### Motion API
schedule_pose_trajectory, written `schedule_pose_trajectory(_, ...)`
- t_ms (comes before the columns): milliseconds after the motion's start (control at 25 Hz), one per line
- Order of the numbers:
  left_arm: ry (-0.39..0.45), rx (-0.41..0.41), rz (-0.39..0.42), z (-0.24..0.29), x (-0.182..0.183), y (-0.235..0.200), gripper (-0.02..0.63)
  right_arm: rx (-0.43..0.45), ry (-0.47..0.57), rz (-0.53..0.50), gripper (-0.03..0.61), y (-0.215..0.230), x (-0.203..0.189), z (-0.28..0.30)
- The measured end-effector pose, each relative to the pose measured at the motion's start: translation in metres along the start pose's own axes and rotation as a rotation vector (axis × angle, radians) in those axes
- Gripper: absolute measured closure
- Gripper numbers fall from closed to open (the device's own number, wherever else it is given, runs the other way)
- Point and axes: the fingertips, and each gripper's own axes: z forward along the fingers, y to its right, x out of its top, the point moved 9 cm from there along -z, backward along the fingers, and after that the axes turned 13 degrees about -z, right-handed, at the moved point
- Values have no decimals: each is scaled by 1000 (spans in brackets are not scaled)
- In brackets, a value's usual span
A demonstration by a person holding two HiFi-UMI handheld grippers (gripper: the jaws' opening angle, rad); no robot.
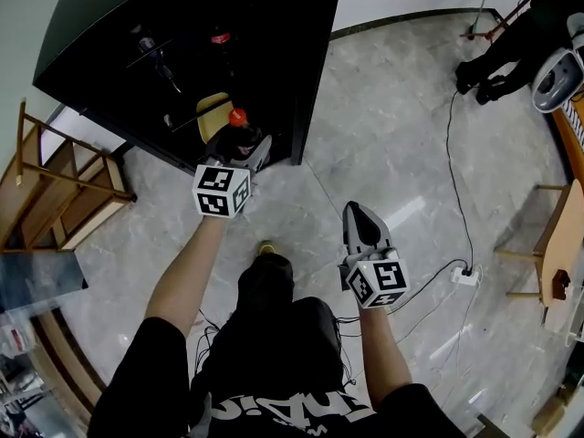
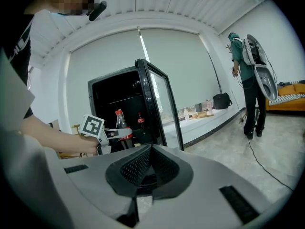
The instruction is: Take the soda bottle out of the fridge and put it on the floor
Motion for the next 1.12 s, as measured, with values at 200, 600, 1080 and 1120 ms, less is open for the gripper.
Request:
schedule_pose_trajectory(200, -14, -25, 16, 16, -63, -4, 302, -15, -10, -1, 555, 4, -64, 12)
schedule_pose_trajectory(600, -10, -57, 9, 49, -181, -25, 303, -29, -5, -29, 555, 18, -191, 47)
schedule_pose_trajectory(1080, 8, -78, 44, 65, -290, -42, 302, -10, 58, -57, 555, 26, -304, 74)
schedule_pose_trajectory(1120, 10, -79, 45, 65, -297, -43, 302, -8, 64, -62, 556, 25, -312, 76)
